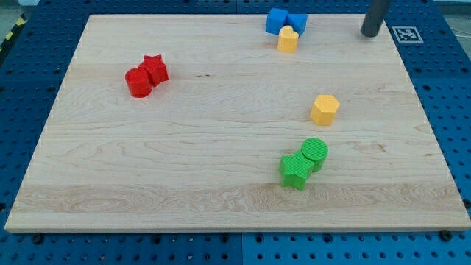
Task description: Move the arm to the bottom right
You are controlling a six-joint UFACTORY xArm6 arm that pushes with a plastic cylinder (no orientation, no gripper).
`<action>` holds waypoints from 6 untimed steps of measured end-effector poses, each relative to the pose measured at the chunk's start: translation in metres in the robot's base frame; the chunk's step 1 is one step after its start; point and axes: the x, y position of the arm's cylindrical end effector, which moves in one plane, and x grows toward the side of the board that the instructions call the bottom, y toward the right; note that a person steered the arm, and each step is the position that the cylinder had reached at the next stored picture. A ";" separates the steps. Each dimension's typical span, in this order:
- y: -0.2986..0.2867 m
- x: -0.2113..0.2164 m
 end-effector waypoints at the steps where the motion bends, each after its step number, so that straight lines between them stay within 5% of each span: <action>1: 0.006 0.041; 6: -0.007 0.261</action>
